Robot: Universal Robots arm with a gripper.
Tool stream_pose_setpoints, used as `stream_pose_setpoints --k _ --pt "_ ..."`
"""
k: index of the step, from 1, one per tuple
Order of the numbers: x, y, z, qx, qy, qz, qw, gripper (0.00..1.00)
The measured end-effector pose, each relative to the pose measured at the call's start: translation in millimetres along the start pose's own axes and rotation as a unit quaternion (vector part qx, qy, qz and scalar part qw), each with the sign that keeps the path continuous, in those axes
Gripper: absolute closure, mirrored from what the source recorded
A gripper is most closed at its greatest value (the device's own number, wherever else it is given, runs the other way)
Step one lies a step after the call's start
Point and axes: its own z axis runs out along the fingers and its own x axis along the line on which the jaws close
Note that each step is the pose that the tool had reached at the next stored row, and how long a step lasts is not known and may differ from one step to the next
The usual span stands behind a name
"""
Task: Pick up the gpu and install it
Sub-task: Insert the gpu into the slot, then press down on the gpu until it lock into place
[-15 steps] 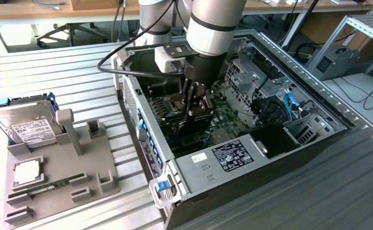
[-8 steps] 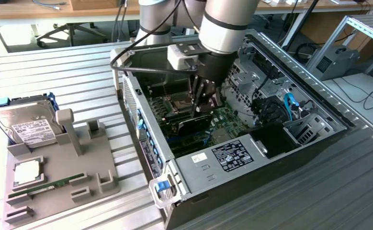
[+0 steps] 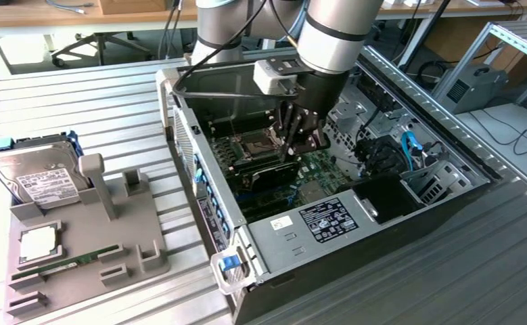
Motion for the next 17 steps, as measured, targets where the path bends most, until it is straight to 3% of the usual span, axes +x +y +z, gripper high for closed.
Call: stream_pose_setpoints --k 13,17 --pt "0.0 0.0 0.0 0.0 0.0 0.0 1.0 0.89" --pt "0.1 10.5 1.6 0.0002 -0.0001 0.0 1.0 0.89"
